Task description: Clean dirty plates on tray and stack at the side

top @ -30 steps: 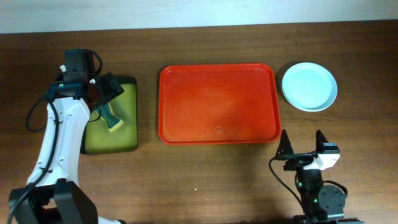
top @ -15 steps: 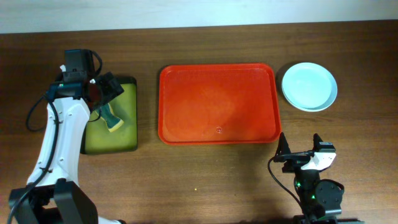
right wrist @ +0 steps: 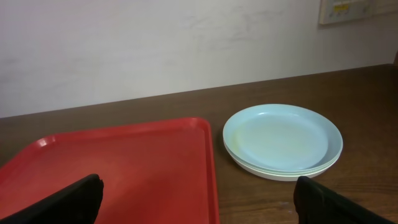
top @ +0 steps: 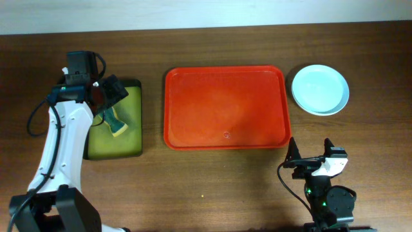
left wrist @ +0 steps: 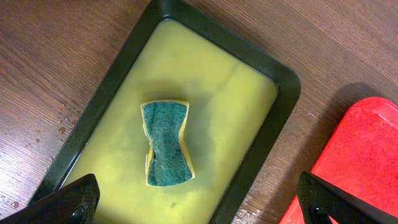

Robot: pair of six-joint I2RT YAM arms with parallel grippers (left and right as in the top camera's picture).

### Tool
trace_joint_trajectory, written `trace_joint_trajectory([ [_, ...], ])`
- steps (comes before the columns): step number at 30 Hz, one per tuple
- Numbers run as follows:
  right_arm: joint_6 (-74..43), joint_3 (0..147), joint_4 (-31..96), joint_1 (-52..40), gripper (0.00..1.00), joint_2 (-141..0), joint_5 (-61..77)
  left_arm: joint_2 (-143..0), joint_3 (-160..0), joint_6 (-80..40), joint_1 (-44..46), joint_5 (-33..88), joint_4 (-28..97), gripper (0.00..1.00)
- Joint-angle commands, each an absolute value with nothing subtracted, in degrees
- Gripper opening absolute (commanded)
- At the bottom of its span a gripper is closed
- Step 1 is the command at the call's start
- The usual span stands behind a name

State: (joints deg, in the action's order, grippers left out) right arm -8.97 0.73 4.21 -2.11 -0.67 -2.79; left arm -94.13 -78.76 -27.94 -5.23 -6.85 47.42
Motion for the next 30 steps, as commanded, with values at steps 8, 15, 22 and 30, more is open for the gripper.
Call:
trace_joint_trajectory([
  [8,-8.9,0.3,4.5,-1.8,0.99,-0.2,-3.3,-91.1,-77.9,-26.9,-5.4,-11.8,50.0,0.99],
  [15,-8.9,0.3,4.5,-1.7,0.99,-0.2,-3.3,-69.5,-60.8,-10.3,-1.9,-10.9,36.4,0.99],
  [22,-8.9,0.3,4.5,-1.8,0.99,-0.2,-3.3,-34.2,-29.2,3.6,-0.5,1.8,16.1,0.99],
  [30,-8.9,0.3,4.5,-1.8,0.99,-0.2,-3.3,-13.6,-13.7,3.6,-0.5,2.1,12.7,0.99],
])
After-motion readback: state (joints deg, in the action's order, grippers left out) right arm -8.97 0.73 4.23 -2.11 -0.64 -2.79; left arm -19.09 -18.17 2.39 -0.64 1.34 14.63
